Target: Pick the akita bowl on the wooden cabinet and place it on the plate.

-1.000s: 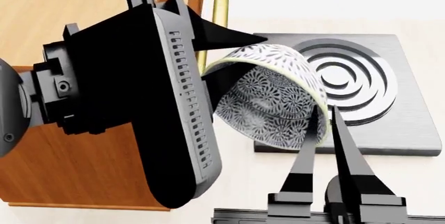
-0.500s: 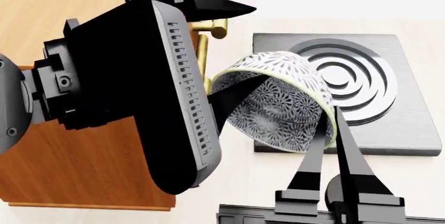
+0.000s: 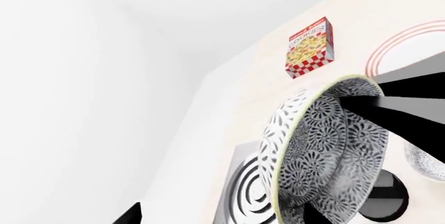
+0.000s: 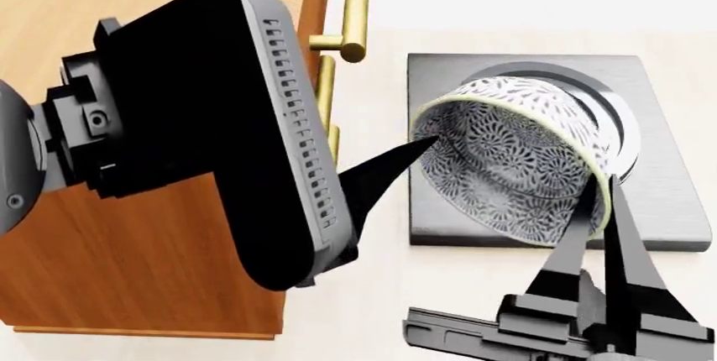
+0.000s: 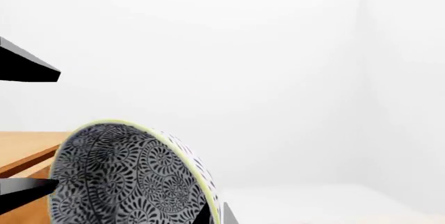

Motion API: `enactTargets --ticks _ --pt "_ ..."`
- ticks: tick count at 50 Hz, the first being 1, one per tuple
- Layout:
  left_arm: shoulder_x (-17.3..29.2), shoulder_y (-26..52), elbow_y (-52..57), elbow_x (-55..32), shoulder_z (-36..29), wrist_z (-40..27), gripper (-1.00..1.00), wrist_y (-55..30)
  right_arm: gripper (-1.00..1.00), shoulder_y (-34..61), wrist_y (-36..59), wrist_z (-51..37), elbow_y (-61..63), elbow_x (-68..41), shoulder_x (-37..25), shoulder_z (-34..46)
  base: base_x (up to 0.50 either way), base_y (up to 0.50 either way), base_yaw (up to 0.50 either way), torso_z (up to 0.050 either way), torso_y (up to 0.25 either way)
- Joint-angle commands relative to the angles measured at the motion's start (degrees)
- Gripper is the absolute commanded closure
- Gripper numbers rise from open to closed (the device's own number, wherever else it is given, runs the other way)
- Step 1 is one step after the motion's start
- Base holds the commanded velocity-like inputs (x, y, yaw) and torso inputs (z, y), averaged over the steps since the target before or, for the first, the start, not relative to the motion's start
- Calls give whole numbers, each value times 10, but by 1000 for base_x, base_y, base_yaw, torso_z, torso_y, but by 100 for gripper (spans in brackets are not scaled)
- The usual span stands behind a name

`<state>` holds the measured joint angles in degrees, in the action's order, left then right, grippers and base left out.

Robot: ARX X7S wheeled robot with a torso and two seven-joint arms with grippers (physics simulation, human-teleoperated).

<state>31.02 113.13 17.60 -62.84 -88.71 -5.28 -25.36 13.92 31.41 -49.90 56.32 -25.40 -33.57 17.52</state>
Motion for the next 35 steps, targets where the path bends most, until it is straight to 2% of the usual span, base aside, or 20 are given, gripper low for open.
enactTargets --ticks 1,10,20,21,23,26,30,32,35 --pt "0 -1 -3 1 2 -2 -100 -4 100 -26 -22 -27 -11 -12 1 -59 0 0 0 0 0" --pt "-2 -1 -4 2 5 -2 -100 -5 100 -41 -30 -43 4 -4 -8 -79 0 0 0 0 0" --pt "0 -7 -4 6 5 -5 -100 -5 100 -90 -54 -101 1 -39 10 -174 0 0 0 0 1" --pt "1 -8 -5 7 5 -6 -100 -5 100 -86 -20 -129 5 -64 12 -190 0 0 0 0 0" --pt "1 -9 -5 8 5 -6 -100 -5 100 -86 -15 -144 1 -80 17 -211 0 0 0 0 0" --pt "1 -9 -5 8 6 -6 -100 -5 100 -107 -54 -137 6 -79 25 -235 0 0 0 3 0" --pt "0 -11 -5 8 7 -7 -100 -5 100 -109 -26 -173 11 -115 24 -267 0 0 0 0 0" --pt "0 -11 -4 8 7 -7 -100 -6 100 -81 49 -215 24 -155 -7 -271 0 0 0 0 0" --pt "-1 -12 -7 6 9 -7 -100 -6 100 -82 46 -226 30 -145 -11 -268 0 0 0 0 0"
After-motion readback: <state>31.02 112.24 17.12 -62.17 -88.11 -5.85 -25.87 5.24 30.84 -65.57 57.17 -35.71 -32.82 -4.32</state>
